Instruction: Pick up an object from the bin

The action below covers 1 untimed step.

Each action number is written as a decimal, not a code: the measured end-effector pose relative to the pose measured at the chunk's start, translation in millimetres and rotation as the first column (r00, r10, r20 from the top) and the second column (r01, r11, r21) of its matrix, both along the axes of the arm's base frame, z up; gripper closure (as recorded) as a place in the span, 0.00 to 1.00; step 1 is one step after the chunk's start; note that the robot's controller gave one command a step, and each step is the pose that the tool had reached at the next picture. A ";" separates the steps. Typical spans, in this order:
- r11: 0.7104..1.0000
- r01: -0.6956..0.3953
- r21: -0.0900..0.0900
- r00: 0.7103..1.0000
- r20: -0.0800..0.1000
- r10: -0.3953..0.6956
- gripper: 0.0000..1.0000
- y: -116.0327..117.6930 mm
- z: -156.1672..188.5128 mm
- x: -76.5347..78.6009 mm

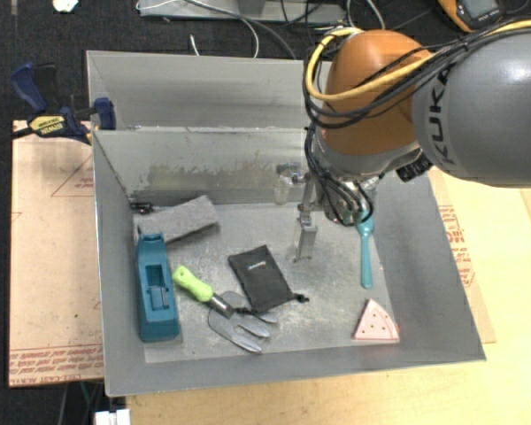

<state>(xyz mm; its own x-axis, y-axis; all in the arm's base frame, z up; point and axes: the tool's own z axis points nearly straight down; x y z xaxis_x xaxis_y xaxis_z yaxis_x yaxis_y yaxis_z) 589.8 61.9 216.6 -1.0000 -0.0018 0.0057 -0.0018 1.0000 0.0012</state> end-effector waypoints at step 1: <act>1.000 0.001 0.000 1.000 0.007 -0.001 0.00 -0.4 4.0 1.6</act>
Offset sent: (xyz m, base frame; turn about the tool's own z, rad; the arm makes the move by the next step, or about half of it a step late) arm -0.0141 0.0138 -0.1094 -0.0712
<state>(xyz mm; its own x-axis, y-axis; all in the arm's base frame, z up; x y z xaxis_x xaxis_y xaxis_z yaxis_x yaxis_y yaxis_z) 591.4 61.6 220.6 -1.0000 -0.0005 -0.0017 -0.0005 1.0000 0.0014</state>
